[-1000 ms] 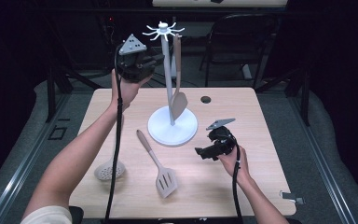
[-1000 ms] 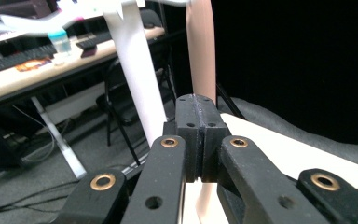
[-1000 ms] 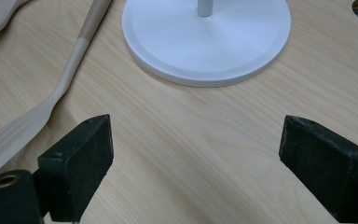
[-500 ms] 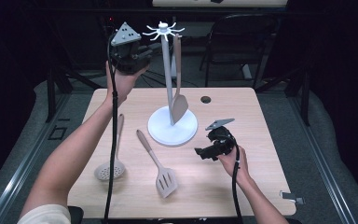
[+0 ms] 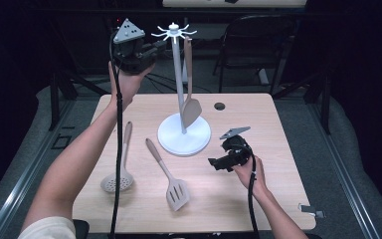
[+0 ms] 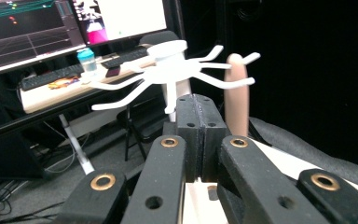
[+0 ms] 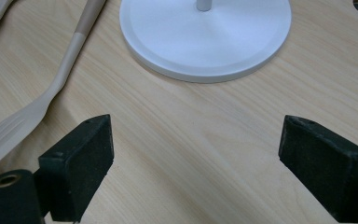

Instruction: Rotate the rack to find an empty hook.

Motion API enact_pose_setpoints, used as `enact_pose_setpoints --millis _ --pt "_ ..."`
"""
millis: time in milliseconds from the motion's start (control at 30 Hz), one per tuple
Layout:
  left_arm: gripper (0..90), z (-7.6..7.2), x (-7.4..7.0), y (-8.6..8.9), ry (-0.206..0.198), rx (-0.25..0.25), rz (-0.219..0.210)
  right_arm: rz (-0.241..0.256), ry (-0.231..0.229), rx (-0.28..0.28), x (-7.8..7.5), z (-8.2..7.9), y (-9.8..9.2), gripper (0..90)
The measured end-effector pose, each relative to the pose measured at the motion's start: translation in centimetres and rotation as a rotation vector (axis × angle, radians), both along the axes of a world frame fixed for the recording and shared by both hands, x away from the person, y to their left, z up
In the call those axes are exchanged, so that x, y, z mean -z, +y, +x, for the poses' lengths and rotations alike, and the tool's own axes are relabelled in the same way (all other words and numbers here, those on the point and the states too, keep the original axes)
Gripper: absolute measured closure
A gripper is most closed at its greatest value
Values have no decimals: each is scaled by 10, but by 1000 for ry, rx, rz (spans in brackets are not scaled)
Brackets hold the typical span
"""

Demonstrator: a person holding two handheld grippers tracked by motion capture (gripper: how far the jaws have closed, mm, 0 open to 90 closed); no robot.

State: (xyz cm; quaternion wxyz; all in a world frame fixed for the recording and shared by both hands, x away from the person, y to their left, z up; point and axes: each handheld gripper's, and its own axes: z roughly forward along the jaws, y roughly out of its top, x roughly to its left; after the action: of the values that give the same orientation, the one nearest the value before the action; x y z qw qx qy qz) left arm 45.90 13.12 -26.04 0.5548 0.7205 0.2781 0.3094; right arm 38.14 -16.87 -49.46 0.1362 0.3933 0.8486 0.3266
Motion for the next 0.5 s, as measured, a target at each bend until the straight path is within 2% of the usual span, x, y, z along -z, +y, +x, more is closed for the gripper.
enact_pose_setpoints --millis 233,500 --pt "900 6 0 5 6 -26 -2 -3 3 -8 1 -1 2 98" --pt "900 17 0 10 26 -60 -29 -16 -3 -8 0 -1 1 99"
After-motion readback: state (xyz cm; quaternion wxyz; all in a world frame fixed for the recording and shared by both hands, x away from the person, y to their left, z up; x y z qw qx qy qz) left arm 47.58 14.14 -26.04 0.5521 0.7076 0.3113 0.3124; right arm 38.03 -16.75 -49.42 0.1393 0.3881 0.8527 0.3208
